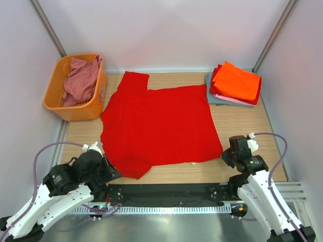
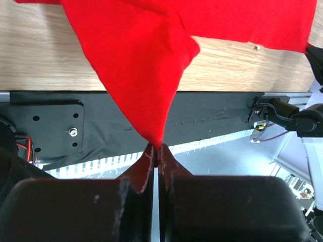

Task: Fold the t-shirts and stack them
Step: Fold the tshirt

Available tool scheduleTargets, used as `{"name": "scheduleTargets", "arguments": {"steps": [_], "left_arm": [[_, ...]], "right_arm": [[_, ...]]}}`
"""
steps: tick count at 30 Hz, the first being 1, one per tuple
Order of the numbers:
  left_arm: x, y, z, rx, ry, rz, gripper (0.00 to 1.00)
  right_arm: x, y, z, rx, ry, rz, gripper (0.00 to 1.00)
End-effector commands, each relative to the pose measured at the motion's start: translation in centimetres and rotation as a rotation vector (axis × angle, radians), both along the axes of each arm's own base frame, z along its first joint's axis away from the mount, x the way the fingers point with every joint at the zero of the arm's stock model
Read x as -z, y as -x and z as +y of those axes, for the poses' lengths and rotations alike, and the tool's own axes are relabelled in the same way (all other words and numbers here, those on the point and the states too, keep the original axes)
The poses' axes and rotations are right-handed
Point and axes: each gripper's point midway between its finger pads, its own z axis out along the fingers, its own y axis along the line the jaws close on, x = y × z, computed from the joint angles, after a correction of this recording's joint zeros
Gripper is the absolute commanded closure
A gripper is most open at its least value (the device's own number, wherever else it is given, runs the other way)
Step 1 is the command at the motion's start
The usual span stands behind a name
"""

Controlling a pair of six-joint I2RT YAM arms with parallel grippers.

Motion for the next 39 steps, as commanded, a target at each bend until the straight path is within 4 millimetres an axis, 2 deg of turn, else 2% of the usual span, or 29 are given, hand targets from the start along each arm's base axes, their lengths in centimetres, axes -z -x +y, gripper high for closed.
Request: {"name": "scheduleTargets", "arguments": {"steps": [1,5,8,9,10,11,12,13,15,17,19,20,22,24,25,27,28,30,32,33,34,35,37,39], "left_arm": [[-1.5,-0.6,0.0,-0.005,-0.002,-0.033,1.0],[-2.5,-1.1,0.4,-0.011,-0.03,-0.065,1.0],[-3.3,-1.9,0.7,-0.015,-0.066,-0.097,1.0],[-4.0,-2.3,0.6,-0.007,-0.08,-0.115,1.0],[-3.8,-2.7,0.7,-0.009,-0.111,-0.116,1.0],[-4.9,-3.1,0.7,-0.013,-0.111,-0.143,1.0],[-5.3,-3.8,1.0,-0.021,-0.145,-0.174,1.0],[-6.2,-4.4,0.9,-0.018,-0.168,-0.188,1.0],[-7.1,-5.6,1.2,-0.034,-0.221,-0.226,1.0],[-8.1,-6.8,0.9,-0.021,-0.265,-0.257,1.0],[-8.9,-7.9,0.8,-0.02,-0.299,-0.295,1.0],[-9.4,-8.6,0.3,-0.014,-0.317,-0.3,1.0],[-10.4,-9.8,0.0,-0.006,-0.347,-0.334,1.0],[-10.6,-11.0,-0.5,0.006,-0.384,-0.326,1.0],[-11.2,-12.0,-0.1,-0.019,-0.392,-0.329,1.0],[-11.2,-13.3,-0.6,0.031,-0.406,-0.314,1.0],[-11.4,-14.4,0.3,-0.008,-0.407,-0.304,1.0],[-10.8,-15.8,-0.3,0.041,-0.39,-0.282,1.0],[-10.7,-17.5,0.1,0.041,-0.393,-0.274,1.0],[-9.9,-18.4,0.0,0.049,-0.409,-0.243,1.0],[-9.8,-19.2,0.4,0.041,-0.414,-0.239,1.0],[-9.7,-20.0,0.2,0.046,-0.41,-0.246,1.0],[-9.0,-21.5,0.8,0.047,-0.424,-0.224,1.0],[-9.0,-22.9,0.9,0.047,-0.408,-0.246,1.0]], "right_arm": [[-3.4,0.3,-0.6,0.007,0.015,-0.039,0.99],[-4.7,0.5,-0.6,0.005,0.015,-0.055,0.99],[-5.9,-0.3,0.0,-0.016,-0.012,-0.091,0.99],[-6.8,-1.1,0.3,-0.031,-0.016,-0.117,0.99],[-7.2,-1.4,0.4,-0.032,-0.018,-0.123,0.99],[-7.7,-1.9,0.4,-0.049,-0.003,-0.132,0.99],[-9.1,-2.8,0.6,-0.058,-0.003,-0.17,0.99],[-9.3,-3.4,0.7,-0.07,0.007,-0.161,0.99],[-10.9,-4.7,1.0,-0.097,0.016,-0.199,0.99],[-11.0,-5.8,1.3,-0.116,0.03,-0.186,0.99],[-12.1,-7.1,1.4,-0.132,0.046,-0.211,0.99],[-11.7,-7.6,1.5,-0.141,0.057,-0.186,0.99],[-12.4,-8.7,1.8,-0.156,0.062,-0.204,0.99],[-12.5,-10.0,2.1,-0.165,0.066,-0.199,0.99],[-12.3,-10.4,2.2,-0.175,0.072,-0.192,0.99],[-12.0,-11.6,2.3,-0.176,0.084,-0.181,0.99],[-11.9,-11.9,2.4,-0.181,0.088,-0.177,0.99],[-11.5,-13.1,2.5,-0.181,0.099,-0.167,0.99],[-11.3,-14.1,2.6,-0.183,0.102,-0.171,0.99],[-11.2,-14.6,2.7,-0.183,0.103,-0.169,0.99],[-10.2,-15.0,2.7,-0.184,0.108,-0.14,0.99],[-10.5,-15.6,2.9,-0.189,0.109,-0.15,0.99],[-9.6,-16.3,2.6,-0.181,0.12,-0.123,0.99],[-9.7,-17.3,2.5,-0.183,0.127,-0.132,0.99]]}}
